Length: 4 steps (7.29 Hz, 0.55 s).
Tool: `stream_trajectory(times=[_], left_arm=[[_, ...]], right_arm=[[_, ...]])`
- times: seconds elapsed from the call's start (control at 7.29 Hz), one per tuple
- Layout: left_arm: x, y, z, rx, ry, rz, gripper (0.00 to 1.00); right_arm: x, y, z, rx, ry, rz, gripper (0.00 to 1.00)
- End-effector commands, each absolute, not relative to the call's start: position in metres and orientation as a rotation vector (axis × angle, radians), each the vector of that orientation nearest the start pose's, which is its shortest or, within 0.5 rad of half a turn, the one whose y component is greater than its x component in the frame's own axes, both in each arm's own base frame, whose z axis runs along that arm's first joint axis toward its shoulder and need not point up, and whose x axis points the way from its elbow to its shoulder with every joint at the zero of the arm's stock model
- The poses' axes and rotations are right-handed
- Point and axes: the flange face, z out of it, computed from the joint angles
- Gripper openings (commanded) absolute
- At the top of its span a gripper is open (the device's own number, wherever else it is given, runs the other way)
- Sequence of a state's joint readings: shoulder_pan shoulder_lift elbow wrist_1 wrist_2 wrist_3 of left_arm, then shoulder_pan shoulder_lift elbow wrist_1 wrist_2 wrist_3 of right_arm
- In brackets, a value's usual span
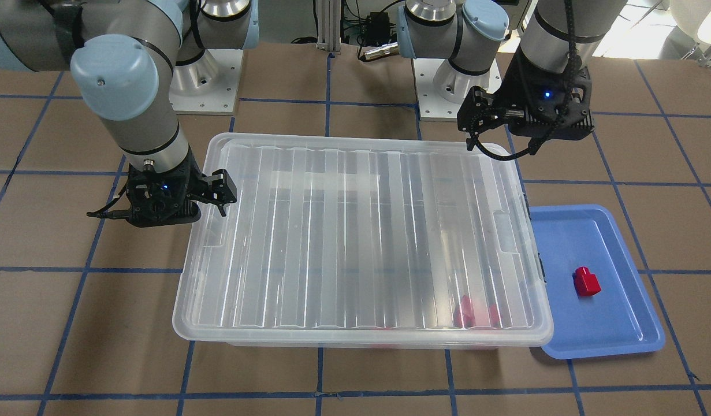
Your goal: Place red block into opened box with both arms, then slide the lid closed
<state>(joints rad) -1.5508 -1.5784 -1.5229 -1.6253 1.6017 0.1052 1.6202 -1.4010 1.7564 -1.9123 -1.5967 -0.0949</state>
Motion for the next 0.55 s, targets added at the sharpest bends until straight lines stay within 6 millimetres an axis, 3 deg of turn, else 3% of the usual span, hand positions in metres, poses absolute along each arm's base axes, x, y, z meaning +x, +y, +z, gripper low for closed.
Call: stream_trajectory(times=[0.0,0.27,0.41], left_arm=[[-0.121,-0.496,0.501,0.134,3.112,0.031,1.0],[-0.12,-0.495,0.503,0.134,3.106,0.025,1.0],[-0.119,-0.485,0.512,0.135,3.094,0.005,1.0]], right_arm=[[0.136,-0.534,0.341,-0.197,3.225,0.035,1.0],[0.106,-0.54,0.342,-0.131,3.283,0.045,1.0],[0.082,-0.544,0.342,-0.061,3.285,0.059,1.0]])
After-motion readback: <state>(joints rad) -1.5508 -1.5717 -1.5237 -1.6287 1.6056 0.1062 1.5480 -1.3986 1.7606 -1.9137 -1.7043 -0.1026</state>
